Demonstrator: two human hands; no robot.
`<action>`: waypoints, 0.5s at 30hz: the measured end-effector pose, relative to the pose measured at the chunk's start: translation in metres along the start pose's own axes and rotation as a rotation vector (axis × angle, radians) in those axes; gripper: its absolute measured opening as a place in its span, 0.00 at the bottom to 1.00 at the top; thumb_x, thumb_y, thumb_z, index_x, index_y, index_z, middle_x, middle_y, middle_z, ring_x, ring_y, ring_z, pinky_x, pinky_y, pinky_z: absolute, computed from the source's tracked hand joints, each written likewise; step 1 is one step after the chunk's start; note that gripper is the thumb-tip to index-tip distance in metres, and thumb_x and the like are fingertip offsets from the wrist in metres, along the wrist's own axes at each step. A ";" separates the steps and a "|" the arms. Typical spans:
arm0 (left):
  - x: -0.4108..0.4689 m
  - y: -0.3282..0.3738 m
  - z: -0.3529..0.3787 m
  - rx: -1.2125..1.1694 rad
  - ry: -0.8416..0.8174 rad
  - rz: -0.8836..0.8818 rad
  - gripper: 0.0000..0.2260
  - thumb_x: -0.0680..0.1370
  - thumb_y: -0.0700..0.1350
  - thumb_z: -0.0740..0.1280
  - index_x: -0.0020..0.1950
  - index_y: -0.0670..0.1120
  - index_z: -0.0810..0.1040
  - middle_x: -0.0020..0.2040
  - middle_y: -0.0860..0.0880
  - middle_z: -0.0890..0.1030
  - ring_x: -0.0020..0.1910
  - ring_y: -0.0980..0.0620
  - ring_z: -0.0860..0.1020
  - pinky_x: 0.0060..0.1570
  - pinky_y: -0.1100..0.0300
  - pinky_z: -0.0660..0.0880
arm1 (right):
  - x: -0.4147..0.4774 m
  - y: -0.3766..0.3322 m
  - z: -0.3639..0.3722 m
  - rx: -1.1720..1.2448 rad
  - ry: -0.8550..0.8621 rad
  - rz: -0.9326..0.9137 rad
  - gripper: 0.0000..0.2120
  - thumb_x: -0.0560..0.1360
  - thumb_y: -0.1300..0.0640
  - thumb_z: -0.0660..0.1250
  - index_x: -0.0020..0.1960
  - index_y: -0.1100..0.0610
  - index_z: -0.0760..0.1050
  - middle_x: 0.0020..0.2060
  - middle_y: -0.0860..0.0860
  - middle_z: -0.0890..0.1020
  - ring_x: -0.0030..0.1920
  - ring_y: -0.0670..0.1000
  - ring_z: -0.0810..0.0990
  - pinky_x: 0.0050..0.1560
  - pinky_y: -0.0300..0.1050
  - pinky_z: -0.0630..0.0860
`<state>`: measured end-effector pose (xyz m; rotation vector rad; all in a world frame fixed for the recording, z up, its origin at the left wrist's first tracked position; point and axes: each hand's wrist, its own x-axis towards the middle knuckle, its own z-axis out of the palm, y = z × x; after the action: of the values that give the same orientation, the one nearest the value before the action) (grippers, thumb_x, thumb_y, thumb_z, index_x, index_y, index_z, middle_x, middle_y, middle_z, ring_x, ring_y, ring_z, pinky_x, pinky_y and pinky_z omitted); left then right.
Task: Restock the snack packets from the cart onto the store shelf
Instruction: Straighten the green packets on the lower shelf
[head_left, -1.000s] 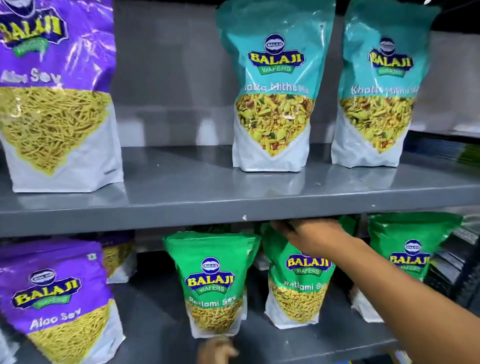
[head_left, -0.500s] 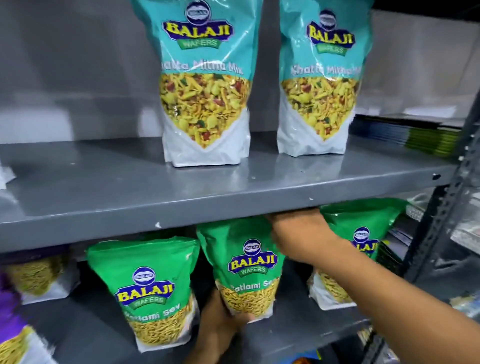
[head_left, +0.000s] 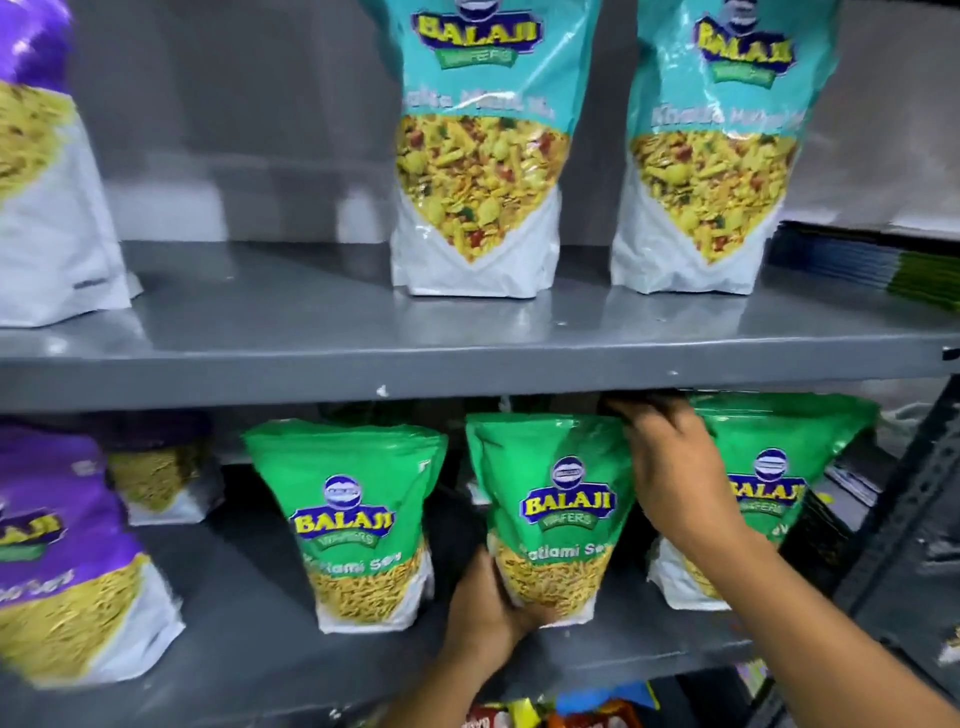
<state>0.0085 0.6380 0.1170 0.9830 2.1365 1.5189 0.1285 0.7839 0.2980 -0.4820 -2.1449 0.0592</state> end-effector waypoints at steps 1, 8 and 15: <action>-0.005 0.005 -0.001 -0.040 -0.043 0.015 0.44 0.52 0.60 0.82 0.64 0.56 0.67 0.58 0.58 0.81 0.58 0.58 0.78 0.55 0.60 0.77 | -0.006 -0.002 -0.001 0.001 0.097 -0.050 0.22 0.68 0.71 0.65 0.59 0.55 0.75 0.53 0.64 0.78 0.51 0.66 0.76 0.52 0.56 0.76; -0.090 -0.018 -0.059 -0.257 0.707 -0.046 0.14 0.70 0.48 0.70 0.53 0.48 0.76 0.52 0.46 0.80 0.50 0.56 0.79 0.51 0.67 0.74 | -0.123 -0.081 0.070 0.524 -0.229 -0.138 0.14 0.75 0.53 0.65 0.60 0.42 0.72 0.55 0.42 0.74 0.55 0.42 0.75 0.57 0.41 0.74; -0.032 -0.029 -0.162 -0.509 0.467 -0.238 0.25 0.78 0.61 0.47 0.59 0.52 0.79 0.63 0.49 0.78 0.58 0.59 0.78 0.63 0.57 0.71 | -0.128 -0.128 0.156 0.837 -0.668 0.413 0.49 0.63 0.38 0.75 0.75 0.47 0.52 0.74 0.48 0.64 0.73 0.49 0.62 0.71 0.57 0.65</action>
<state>-0.0808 0.4989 0.1469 0.2064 1.8785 2.1593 0.0283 0.6405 0.1351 -0.4135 -2.3336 1.4544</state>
